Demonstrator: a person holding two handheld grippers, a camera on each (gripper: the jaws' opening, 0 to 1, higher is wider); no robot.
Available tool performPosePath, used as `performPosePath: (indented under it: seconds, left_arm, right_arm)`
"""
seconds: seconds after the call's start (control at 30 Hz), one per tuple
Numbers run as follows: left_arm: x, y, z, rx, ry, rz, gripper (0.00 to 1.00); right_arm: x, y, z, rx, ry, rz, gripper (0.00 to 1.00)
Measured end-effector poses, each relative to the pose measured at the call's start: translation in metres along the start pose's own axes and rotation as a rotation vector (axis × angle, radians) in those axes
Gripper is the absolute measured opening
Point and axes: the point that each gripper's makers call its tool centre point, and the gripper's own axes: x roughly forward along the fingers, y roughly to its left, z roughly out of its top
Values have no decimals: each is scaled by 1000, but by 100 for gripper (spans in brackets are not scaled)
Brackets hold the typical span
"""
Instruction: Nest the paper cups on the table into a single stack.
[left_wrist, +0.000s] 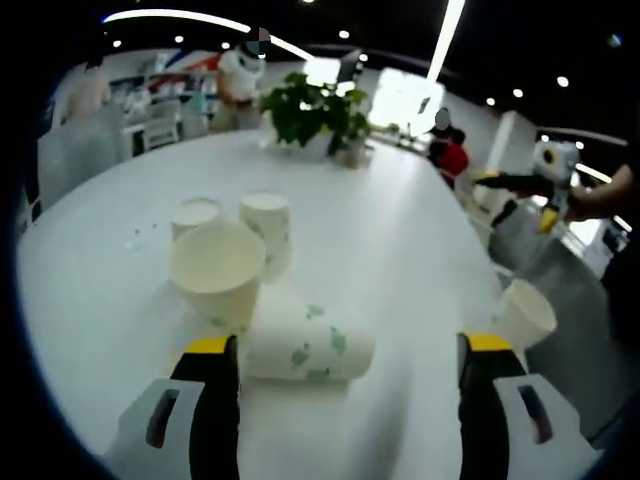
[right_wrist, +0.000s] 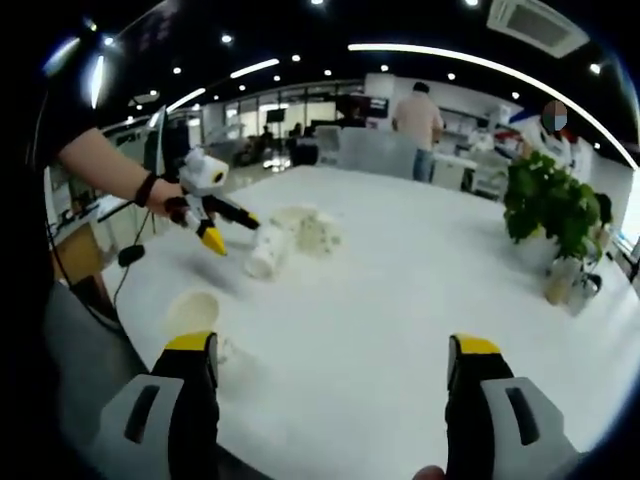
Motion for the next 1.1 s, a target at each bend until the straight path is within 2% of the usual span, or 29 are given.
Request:
performPosePath:
  seconds: [0.13,0.57,0.63,0.77,1.1]
  left_arm:
    - [0,-2,0,-13,-11,-3,87]
    - [-1,-15,-3,-40,-21,-54,74]
    - [0,-16,-2,-43,-29,-60,73]
    - [0,-16,5,-95,-91,-65,70]
    - [5,-18,2,-153,-114,-94,57]
  right_arm:
    - [0,-1,-2,1,4,-5,93]
    - [0,-3,-5,19,7,-14,93]
    - [0,-3,-4,17,7,-14,93]
    - [-1,-4,-4,16,7,-18,93]
    - [-6,-9,-2,20,3,-28,93]
